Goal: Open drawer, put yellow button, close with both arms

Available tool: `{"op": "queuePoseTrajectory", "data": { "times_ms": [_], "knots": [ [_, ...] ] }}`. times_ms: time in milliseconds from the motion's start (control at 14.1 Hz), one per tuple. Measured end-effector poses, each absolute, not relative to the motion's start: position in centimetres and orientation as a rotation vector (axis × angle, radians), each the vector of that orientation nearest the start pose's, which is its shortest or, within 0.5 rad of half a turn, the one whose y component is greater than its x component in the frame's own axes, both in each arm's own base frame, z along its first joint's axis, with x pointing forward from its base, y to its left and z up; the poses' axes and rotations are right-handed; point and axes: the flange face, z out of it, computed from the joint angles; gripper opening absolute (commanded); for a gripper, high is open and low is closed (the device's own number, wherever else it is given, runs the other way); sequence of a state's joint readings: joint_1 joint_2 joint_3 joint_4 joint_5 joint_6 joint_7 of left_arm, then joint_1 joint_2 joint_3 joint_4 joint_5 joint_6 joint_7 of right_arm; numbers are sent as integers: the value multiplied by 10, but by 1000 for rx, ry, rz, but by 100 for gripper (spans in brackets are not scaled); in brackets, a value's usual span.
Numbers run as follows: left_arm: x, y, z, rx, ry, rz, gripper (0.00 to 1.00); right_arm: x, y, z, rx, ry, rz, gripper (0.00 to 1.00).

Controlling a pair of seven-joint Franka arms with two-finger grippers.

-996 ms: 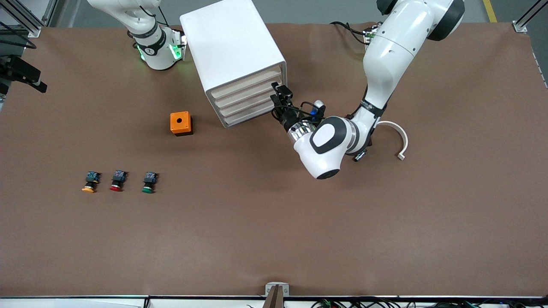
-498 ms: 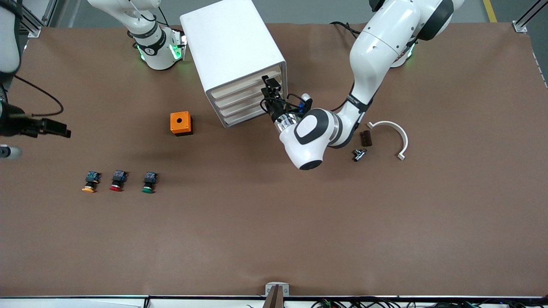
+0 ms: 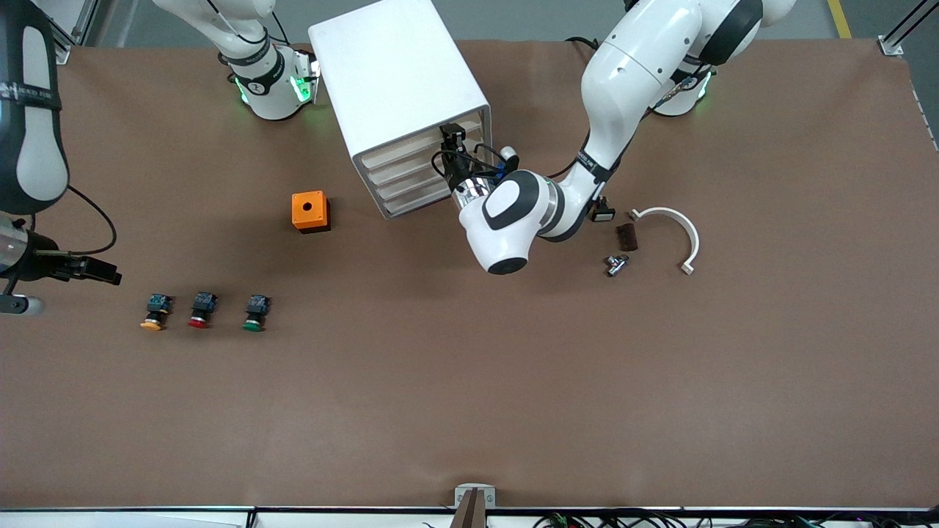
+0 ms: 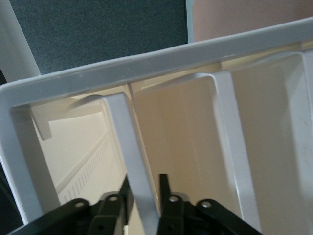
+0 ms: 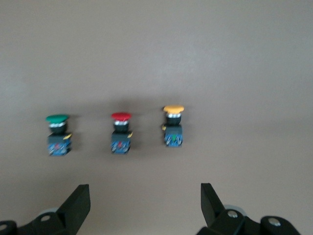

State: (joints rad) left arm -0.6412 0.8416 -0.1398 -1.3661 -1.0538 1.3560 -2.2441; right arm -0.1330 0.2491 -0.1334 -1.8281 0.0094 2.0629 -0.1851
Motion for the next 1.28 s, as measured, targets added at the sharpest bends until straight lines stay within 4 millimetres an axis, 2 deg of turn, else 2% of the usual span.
{"op": "queuePoseTrajectory", "data": {
  "times_ms": [356, 640, 782, 1067, 1280],
  "knots": [
    [417, -529, 242, -1232, -1576, 1437, 16, 583, -174, 305, -3182, 138, -42, 100],
    [433, -518, 241, -1196, -1609, 1465, 18, 586, -184, 244, -3200, 139, -62, 100],
    [450, -504, 241, -1175, -1638, 1488, 19, 586, -183, 225, -3204, 132, -56, 100],
    [483, -473, 241, -1132, -1696, 1527, 22, 586, -182, 204, -3208, 119, -58, 100],
    [510, -448, 242, -1100, -1755, 1559, 23, 586, -181, 191, -3212, 85, -61, 92]
  ]
}}
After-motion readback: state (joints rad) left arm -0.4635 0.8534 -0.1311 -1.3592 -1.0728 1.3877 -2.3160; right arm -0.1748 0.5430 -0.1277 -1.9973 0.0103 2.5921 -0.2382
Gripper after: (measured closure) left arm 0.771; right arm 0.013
